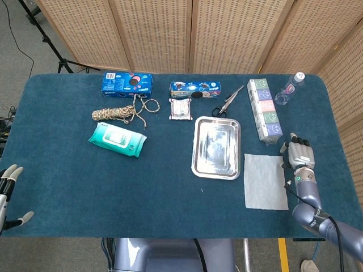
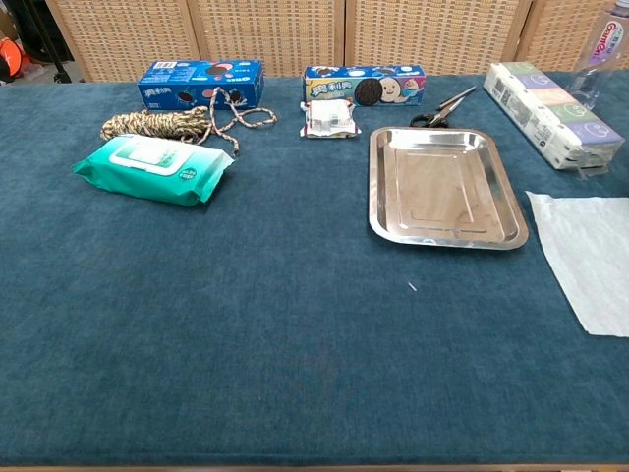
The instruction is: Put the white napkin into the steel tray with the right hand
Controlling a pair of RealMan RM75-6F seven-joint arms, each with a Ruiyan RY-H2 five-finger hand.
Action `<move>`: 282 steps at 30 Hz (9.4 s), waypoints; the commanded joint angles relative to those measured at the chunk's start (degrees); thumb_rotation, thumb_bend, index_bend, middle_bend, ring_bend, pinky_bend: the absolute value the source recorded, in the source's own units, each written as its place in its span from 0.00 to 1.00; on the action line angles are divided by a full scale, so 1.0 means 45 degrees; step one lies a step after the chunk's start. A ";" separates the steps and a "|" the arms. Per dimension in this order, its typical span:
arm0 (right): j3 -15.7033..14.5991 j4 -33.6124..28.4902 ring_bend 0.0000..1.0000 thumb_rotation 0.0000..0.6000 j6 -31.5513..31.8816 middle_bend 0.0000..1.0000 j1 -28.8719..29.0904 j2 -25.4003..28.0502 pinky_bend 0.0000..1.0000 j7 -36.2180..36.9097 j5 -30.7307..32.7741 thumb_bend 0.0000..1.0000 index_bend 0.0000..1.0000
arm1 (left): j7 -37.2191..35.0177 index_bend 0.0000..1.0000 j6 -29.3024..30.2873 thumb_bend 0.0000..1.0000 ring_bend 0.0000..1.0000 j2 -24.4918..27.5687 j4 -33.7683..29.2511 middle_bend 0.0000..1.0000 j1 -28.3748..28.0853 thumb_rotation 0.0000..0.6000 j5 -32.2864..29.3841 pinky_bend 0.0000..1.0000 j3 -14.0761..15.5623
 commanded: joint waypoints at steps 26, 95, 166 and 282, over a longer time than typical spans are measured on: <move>-0.0249 0.1292 0.00 1.00 -0.0543 0.00 -0.0036 -0.0744 0.00 0.0210 -0.0284 0.41 0.53 | 0.0265 0.00 -0.0202 0.00 0.00 -0.0108 -0.0048 0.00 -0.0123 1.00 -0.0311 0.00 -0.0074; 0.2668 -0.9570 0.00 1.00 0.4050 0.00 -0.0149 0.3583 0.00 0.2567 -0.4254 0.85 0.70 | -0.1080 0.00 0.0249 0.00 0.00 0.0340 0.0300 0.00 0.0080 1.00 0.0646 0.00 0.0257; 0.4515 0.4064 0.00 1.00 0.1429 0.00 0.3031 -0.5076 0.00 0.2675 -0.0403 0.84 0.20 | -0.0564 0.00 -0.1507 0.00 0.00 0.0257 0.0071 0.00 -0.0851 1.00 -0.2123 0.00 -0.0526; -0.1585 -0.1919 0.08 1.00 0.2002 0.32 -0.0915 -0.0848 0.00 0.1293 -1.0423 0.96 0.42 | -0.0647 0.00 -0.0596 0.00 0.00 0.0204 0.0138 0.00 -0.0316 1.00 -0.0113 0.00 0.0213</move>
